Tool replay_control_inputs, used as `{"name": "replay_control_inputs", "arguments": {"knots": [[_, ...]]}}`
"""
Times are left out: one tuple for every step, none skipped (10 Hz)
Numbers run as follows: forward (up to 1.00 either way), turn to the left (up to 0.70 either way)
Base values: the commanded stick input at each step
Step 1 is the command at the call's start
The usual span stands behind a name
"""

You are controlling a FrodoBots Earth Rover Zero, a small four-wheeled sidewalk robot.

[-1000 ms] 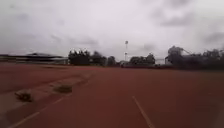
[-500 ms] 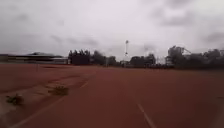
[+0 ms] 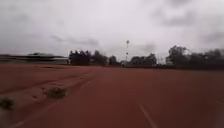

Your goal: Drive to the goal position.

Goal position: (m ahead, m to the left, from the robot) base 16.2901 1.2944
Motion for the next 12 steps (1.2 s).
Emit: {"name": "replay_control_inputs", "arguments": {"knots": [[0.5,0.0],[0.5,0.0],[0.5,0.0],[0.5,0.0],[0.5,0.0],[0.5,0.0],[0.5,0.0],[0.5,0.0],[0.5,0.0],[0.5,0.0],[0.5,0.0],[0.5,0.0]]}}
